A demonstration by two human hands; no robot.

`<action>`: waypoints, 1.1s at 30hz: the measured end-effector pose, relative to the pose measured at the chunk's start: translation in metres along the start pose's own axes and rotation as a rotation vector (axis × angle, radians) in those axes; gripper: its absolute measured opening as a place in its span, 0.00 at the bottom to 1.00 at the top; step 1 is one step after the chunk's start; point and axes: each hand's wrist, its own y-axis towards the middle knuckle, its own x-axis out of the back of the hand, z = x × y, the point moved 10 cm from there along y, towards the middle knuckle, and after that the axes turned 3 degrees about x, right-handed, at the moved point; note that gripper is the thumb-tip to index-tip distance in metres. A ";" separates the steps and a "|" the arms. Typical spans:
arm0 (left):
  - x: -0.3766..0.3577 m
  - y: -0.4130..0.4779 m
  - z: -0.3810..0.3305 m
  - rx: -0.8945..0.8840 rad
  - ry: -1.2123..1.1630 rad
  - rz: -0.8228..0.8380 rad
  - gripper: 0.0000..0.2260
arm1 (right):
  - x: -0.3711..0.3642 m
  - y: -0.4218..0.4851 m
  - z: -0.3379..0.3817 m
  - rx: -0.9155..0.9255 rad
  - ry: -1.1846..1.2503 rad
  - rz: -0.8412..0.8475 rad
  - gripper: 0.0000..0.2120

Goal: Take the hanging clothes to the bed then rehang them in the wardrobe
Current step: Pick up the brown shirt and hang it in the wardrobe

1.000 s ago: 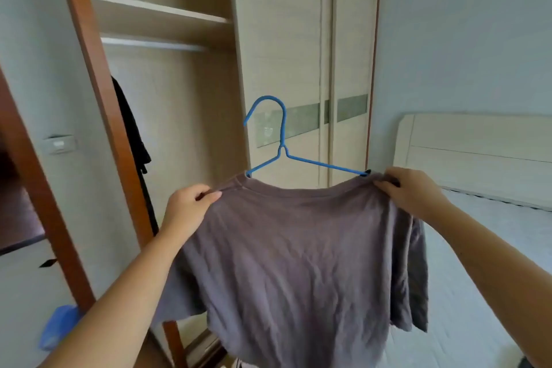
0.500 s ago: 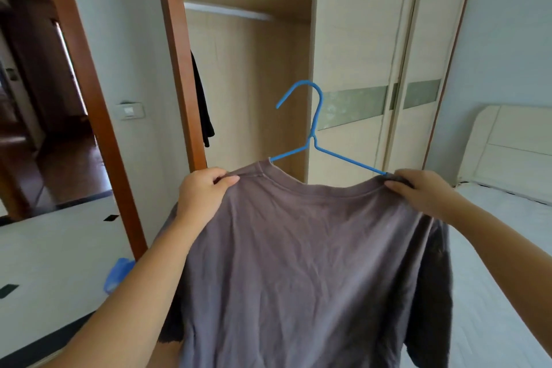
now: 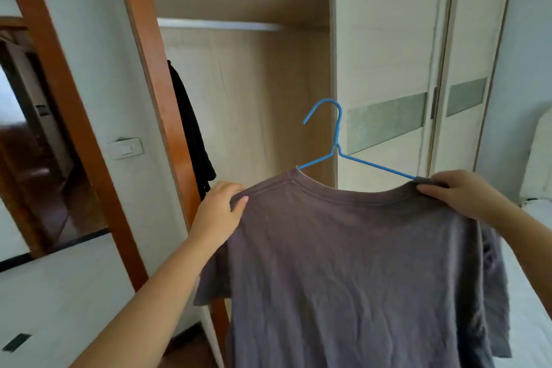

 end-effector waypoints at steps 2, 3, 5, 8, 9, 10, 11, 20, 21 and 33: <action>0.002 0.012 0.008 -0.018 0.049 -0.029 0.14 | -0.010 0.020 0.006 -0.036 0.001 -0.010 0.14; 0.003 0.019 0.011 -0.033 0.074 -0.046 0.14 | -0.015 0.029 0.010 -0.056 0.011 -0.017 0.15; 0.009 0.033 0.017 -0.078 0.128 -0.112 0.13 | -0.027 0.048 0.016 -0.102 0.037 -0.044 0.16; 0.024 0.050 0.032 -0.143 0.181 -0.241 0.11 | -0.049 0.070 0.029 -0.188 0.134 -0.055 0.16; 0.029 0.056 0.036 -0.167 0.193 -0.277 0.10 | -0.058 0.074 0.038 -0.221 0.205 -0.039 0.16; 0.033 0.062 0.040 -0.190 0.206 -0.303 0.10 | -0.068 0.079 0.048 -0.250 0.281 -0.018 0.16; 0.037 0.068 0.041 -0.215 0.217 -0.323 0.10 | -0.078 0.084 0.060 -0.270 0.350 0.000 0.16; 0.089 0.119 0.047 -0.399 0.369 -0.585 0.11 | -0.135 0.157 0.187 -0.172 0.702 -0.041 0.10; 0.092 0.124 0.049 -0.377 0.381 -0.607 0.12 | -0.138 0.163 0.197 -0.142 0.701 -0.053 0.09; 0.131 0.178 0.052 -0.236 0.449 -0.761 0.26 | -0.160 0.242 0.280 0.050 0.842 -0.118 0.13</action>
